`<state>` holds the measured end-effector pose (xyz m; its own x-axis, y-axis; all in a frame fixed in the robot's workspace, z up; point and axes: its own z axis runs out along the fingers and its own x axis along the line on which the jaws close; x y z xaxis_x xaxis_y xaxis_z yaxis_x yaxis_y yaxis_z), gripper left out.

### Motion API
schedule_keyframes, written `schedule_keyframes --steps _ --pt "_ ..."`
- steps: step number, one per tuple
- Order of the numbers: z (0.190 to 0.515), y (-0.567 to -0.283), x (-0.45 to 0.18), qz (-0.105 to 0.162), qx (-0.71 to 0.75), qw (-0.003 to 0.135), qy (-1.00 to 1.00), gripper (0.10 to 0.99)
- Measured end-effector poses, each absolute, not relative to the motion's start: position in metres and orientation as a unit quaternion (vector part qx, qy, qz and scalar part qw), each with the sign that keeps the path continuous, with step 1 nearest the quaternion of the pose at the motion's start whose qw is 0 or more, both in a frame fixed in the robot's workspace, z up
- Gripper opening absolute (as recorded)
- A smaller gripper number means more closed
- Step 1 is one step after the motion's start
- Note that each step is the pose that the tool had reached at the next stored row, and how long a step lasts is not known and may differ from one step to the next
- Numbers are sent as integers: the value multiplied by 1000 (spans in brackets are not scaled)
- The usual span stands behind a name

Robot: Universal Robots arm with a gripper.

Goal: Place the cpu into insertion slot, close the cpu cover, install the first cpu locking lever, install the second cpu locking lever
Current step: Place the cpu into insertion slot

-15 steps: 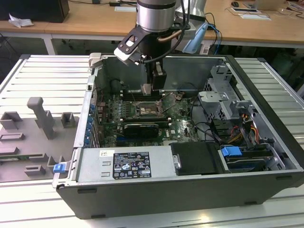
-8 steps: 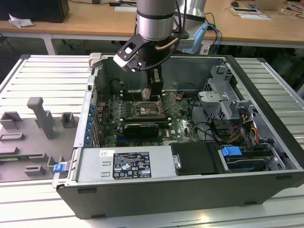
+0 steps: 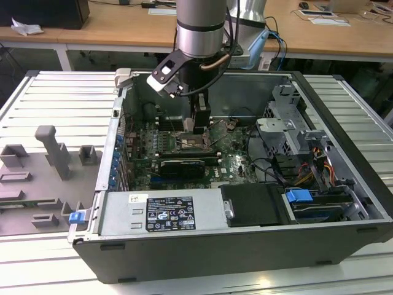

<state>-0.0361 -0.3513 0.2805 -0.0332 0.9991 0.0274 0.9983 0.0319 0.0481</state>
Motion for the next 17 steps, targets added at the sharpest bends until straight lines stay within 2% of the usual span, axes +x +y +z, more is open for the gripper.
schedule_keyframes --steps 17 --pt "266 -350 -36 27 695 7 718 533"
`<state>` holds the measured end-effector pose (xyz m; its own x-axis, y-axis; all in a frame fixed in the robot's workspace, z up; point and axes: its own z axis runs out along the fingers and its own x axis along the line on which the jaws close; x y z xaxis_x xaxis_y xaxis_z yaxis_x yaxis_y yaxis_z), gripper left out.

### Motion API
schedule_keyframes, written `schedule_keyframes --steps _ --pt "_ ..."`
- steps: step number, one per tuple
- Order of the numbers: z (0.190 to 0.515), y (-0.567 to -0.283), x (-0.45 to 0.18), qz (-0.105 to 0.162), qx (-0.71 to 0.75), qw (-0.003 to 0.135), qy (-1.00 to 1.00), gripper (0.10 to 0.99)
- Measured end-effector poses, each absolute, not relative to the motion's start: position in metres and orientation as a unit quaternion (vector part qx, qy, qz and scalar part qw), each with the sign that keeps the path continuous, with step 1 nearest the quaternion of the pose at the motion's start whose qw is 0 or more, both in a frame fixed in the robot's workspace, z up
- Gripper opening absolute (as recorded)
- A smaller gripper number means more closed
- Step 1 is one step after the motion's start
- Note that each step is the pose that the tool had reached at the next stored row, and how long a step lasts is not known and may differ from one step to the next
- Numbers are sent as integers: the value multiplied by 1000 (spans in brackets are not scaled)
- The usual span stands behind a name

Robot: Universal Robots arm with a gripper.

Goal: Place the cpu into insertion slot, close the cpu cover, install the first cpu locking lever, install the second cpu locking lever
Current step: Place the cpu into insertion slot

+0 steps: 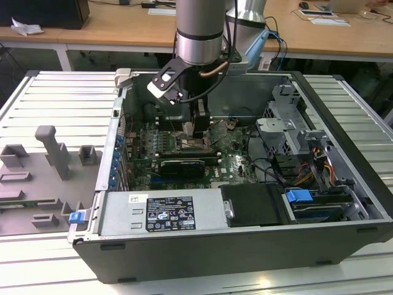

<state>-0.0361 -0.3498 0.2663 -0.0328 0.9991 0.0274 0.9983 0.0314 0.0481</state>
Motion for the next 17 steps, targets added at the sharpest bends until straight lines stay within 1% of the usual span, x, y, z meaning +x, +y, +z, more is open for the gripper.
schedule_keyframes --steps 10,17 --pt "247 -344 -35 26 717 7 697 533" --pt "242 -344 -35 26 720 7 694 533"
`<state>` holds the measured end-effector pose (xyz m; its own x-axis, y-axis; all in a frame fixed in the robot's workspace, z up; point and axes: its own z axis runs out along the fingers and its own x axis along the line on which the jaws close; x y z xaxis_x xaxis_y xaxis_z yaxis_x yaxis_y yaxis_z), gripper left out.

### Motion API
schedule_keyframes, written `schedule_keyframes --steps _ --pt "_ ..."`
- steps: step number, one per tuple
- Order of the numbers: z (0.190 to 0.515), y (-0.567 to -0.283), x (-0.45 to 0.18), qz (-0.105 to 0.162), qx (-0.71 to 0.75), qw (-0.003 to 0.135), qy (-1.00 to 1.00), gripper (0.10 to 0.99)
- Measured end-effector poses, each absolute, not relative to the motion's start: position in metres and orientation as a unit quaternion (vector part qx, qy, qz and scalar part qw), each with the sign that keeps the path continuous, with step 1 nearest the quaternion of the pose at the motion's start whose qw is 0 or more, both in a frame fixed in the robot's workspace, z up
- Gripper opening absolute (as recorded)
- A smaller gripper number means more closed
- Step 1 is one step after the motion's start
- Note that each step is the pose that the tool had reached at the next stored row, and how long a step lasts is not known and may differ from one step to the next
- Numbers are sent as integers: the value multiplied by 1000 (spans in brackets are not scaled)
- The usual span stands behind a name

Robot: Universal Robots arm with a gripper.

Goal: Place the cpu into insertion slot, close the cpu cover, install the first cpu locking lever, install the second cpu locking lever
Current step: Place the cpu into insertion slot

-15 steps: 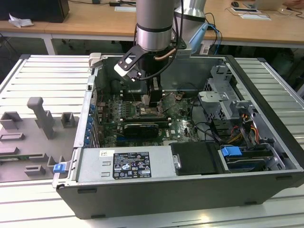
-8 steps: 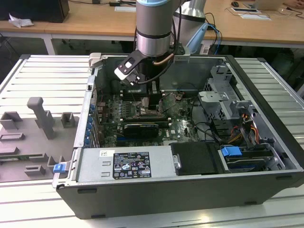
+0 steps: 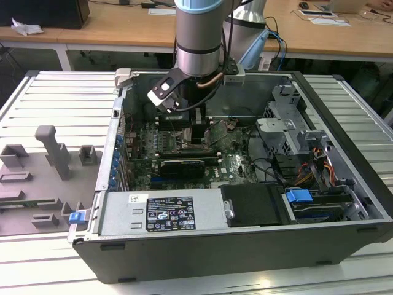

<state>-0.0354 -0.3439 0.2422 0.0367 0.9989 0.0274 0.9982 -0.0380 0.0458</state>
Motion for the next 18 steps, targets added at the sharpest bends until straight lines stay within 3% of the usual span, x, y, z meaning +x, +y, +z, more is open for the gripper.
schedule_keyframes --steps 18 --pt "218 -324 -35 26 712 7 702 533"
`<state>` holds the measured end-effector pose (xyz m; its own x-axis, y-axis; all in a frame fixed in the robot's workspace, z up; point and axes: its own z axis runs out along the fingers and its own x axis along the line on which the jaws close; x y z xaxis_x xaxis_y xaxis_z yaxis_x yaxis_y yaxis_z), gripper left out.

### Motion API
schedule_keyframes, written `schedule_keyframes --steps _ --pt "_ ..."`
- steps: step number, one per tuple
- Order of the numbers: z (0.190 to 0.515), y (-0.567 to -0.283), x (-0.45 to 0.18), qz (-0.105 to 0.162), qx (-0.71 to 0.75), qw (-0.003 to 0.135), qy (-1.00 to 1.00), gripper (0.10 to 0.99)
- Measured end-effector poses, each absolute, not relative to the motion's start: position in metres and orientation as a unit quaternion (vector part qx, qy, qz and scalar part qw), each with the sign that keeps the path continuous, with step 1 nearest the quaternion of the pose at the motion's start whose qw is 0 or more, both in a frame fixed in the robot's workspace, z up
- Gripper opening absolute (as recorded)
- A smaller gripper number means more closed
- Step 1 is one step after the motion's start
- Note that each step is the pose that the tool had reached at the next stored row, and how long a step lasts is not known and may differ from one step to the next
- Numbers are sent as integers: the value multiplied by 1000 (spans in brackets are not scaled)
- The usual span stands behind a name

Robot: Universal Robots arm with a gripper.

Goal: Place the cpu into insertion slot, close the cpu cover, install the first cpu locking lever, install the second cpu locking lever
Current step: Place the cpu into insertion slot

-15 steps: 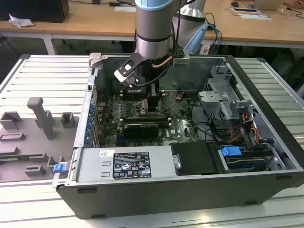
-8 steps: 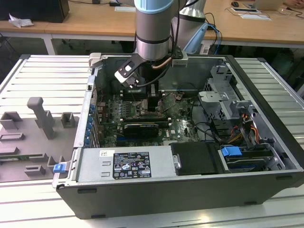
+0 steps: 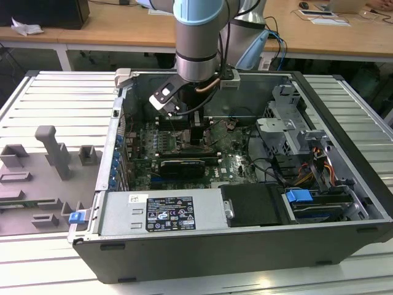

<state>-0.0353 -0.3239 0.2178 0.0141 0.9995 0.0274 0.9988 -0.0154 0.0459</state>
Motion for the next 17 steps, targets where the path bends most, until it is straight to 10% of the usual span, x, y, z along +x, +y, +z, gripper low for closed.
schedule_keyframes --steps 17 --pt "208 -322 -35 26 714 7 699 533"
